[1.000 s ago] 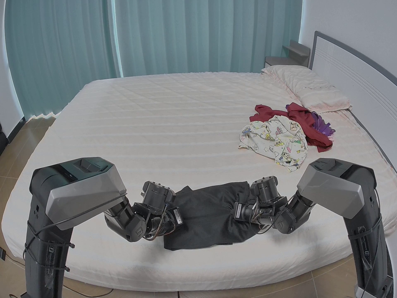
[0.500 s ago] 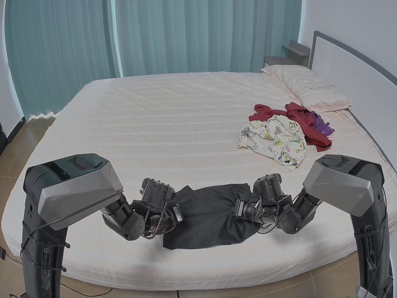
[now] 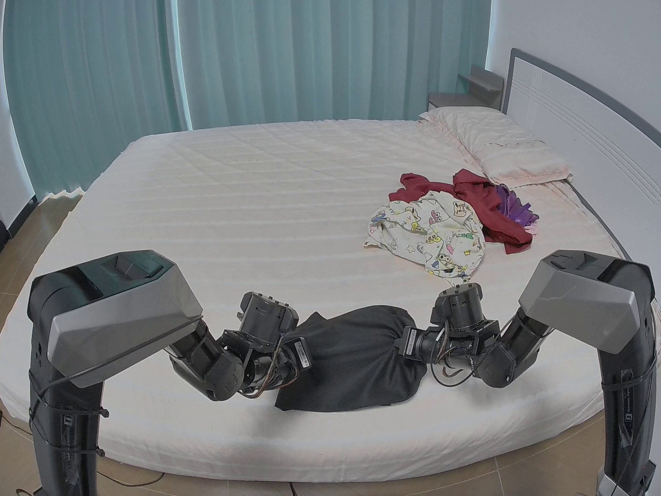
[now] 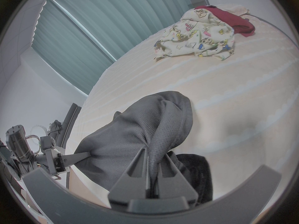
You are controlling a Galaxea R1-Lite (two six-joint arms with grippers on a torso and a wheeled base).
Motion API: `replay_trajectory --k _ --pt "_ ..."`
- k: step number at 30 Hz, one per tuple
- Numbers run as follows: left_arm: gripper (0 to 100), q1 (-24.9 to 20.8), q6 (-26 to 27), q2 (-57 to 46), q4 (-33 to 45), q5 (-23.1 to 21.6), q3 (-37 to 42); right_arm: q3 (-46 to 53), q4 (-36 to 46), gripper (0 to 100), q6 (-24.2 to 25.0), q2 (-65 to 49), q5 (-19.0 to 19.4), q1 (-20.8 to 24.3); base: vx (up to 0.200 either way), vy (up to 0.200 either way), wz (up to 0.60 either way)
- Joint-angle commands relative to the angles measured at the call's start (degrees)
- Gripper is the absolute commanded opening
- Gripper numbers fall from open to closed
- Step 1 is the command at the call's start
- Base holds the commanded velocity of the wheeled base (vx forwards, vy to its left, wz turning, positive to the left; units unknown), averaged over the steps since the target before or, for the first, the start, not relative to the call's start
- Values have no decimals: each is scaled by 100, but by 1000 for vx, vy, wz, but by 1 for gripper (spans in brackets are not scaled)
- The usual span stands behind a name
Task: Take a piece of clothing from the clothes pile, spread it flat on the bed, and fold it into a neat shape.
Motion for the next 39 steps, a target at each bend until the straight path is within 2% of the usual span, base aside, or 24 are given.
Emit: replay_trajectory --k 1,25,31,32,33,39 --pt "0 -64 -2 -96 21 3 -18 204 -51 0 -6 -162 8 -33 0 -200 0" --pt "0 -134 -11 -70 39 -5 -9 582 -33 0 -94 -443 -1 -156 0 -200 0" --pt "0 -125 -160 -17 56 30 61 591 19 0 -129 -399 -1 -138 0 0 0" --pt "100 -116 -178 -26 83 30 105 608 19 0 -129 -390 8 -138 0 0 0" --pt "100 -116 -178 -43 153 21 149 635 11 100 -129 -382 16 -138 0 0 0" --pt "100 -99 -134 -70 619 39 281 793 46 100 -164 -355 60 -138 0 0 0"
